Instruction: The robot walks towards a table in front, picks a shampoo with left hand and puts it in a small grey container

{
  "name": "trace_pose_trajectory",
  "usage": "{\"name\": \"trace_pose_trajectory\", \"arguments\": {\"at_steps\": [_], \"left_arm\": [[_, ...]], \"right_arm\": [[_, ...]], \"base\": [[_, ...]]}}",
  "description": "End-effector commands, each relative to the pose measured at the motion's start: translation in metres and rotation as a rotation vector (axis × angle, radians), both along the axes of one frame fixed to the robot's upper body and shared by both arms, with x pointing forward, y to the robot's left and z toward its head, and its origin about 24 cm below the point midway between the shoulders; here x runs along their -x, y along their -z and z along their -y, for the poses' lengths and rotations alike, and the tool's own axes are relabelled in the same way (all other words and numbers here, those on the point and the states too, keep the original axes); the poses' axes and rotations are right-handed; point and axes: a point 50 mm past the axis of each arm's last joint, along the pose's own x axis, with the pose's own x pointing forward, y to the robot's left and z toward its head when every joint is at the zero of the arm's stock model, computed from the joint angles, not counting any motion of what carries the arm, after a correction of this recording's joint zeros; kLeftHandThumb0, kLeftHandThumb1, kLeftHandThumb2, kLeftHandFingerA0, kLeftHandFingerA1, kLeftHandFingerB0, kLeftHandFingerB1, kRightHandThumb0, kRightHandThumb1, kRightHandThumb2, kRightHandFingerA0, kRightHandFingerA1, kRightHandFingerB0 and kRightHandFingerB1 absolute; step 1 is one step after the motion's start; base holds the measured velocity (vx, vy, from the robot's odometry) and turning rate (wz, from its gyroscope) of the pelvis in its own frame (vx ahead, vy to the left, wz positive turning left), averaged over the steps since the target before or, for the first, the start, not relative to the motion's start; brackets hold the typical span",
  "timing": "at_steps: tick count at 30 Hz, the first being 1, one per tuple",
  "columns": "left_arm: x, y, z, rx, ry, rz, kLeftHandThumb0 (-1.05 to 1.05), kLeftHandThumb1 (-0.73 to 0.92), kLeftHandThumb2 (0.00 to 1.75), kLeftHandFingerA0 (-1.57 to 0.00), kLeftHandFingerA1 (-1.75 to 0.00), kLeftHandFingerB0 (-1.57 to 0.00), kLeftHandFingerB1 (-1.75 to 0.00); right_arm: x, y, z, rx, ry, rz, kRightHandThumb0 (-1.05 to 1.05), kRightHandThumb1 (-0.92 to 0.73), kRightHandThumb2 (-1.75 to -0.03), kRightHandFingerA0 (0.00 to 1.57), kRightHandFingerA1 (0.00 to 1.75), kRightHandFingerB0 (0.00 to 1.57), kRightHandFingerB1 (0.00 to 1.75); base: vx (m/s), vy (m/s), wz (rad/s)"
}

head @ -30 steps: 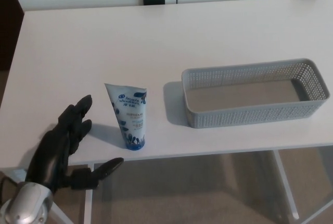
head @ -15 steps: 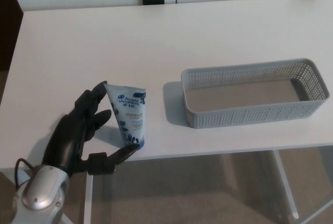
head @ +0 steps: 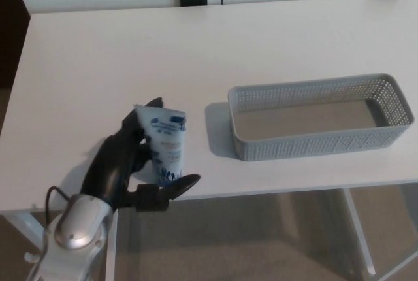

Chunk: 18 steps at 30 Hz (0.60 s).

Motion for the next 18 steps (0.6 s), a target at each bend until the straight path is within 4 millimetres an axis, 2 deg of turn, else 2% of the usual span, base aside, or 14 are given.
{"name": "trace_pose_trajectory", "arguments": {"at_steps": [1,2,3,4,5,6,7,8,9,10,12,14,15,18], "left_arm": [[-0.01,0.01,0.005,-0.057,-0.054,-0.095,-0.17,0.68,0.61,-1.11,-0.68,-0.41,-0.37],[-0.013,0.011,0.006,-0.06,-0.05,-0.109,-0.11,0.76,0.63,-1.17,-0.87,-0.52,-0.4],[-0.014,0.012,0.007,-0.062,-0.048,-0.115,-0.11,0.76,0.63,-1.17,-0.87,-0.52,-0.4],[-0.021,0.014,0.008,-0.085,-0.036,-0.128,-0.04,0.85,0.66,-1.13,-1.23,-0.68,-0.48],[-0.024,0.016,0.009,-0.087,-0.035,-0.145,0.0,0.8,0.75,-1.1,-1.27,-0.76,-0.57],[-0.026,0.017,0.009,-0.086,-0.036,-0.152,0.0,0.8,0.75,-1.1,-1.27,-0.76,-0.57],[-0.029,0.018,0.009,-0.089,-0.038,-0.161,0.04,0.76,0.82,-1.05,-1.31,-0.84,-0.62],[-0.031,0.019,0.009,-0.095,-0.039,-0.166,0.07,0.73,0.9,-1.03,-1.37,-0.91,-0.75],[-0.033,0.021,0.009,-0.098,-0.036,-0.172,0.08,0.69,0.97,-1.01,-1.44,-0.89,-1.02],[-0.035,0.022,0.008,-0.099,-0.031,-0.177,0.08,0.69,0.97,-1.01,-1.44,-0.89,-1.02],[-0.036,0.023,0.007,-0.085,-0.036,-0.188,0.03,0.69,0.99,-0.95,-1.52,-0.78,-1.23],[-0.036,0.024,0.007,-0.083,-0.042,-0.186,0.04,0.68,1.01,-0.96,-1.54,-0.76,-1.25],[-0.036,0.025,0.006,-0.089,-0.055,-0.178,0.03,0.65,1.05,-0.94,-1.57,-0.73,-1.29],[-0.033,0.028,0.005,-0.116,-0.067,-0.16,-0.01,0.67,1.0,-0.98,-1.54,-0.73,-1.28]], "right_arm": [[0.0,-0.001,0.002,0.005,0.01,-0.005,-0.38,-0.71,-0.61,0.64,0.49,0.49,0.4],[0.0,-0.001,0.002,0.0,0.015,-0.002,-0.38,-0.7,-0.61,0.64,0.5,0.49,0.4],[0.0,-0.001,0.002,-0.002,0.017,-0.001,-0.38,-0.7,-0.61,0.64,0.5,0.49,0.4],[-0.003,0.0,-0.001,-0.006,0.012,0.005,-0.36,-0.7,-0.61,0.65,0.51,0.5,0.41],[-0.003,0.0,0.0,-0.004,0.008,0.004,-0.37,-0.71,-0.61,0.65,0.49,0.51,0.4],[-0.003,0.0,0.0,-0.003,0.006,0.003,-0.37,-0.71,-0.61,0.65,0.49,0.51,0.4],[-0.004,-0.001,-0.001,0.002,-0.004,0.004,-0.38,-0.71,-0.61,0.66,0.49,0.51,0.4],[-0.005,-0.001,-0.001,0.002,-0.005,0.006,-0.37,-0.71,-0.61,0.65,0.5,0.51,0.41],[-0.005,-0.001,-0.001,0.001,-0.006,0.009,-0.36,-0.7,-0.61,0.67,0.52,0.52,0.41],[-0.006,-0.001,0.0,-0.001,-0.007,0.012,-0.36,-0.7,-0.61,0.67,0.52,0.52,0.41],[-0.01,-0.003,0.0,-0.006,-0.012,0.023,-0.36,-0.71,-0.61,0.69,0.55,0.53,0.43],[-0.011,-0.003,0.0,-0.006,0.004,0.028,-0.36,-0.71,-0.61,0.68,0.55,0.52,0.42],[-0.01,-0.003,0.0,-0.006,0.0,0.023,-0.35,-0.7,-0.61,0.65,0.5,0.52,0.41],[-0.005,-0.001,0.0,0.0,-0.002,0.004,-0.35,-0.7,-0.61,0.67,0.52,0.51,0.41]], "base": [[0.0,0.0,0.0],[0.0,0.0,0.0],[0.0,0.0,0.0],[0.0,0.0,0.0],[0.0,0.0,0.0],[0.0,0.0,0.0],[0.0,0.0,0.0],[0.0,0.0,0.0],[0.0,0.0,0.0],[0.0,0.0,0.0],[0.0,0.0,0.0],[0.0,0.0,0.0],[0.0,0.0,0.0],[0.0,0.0,0.0]]}}
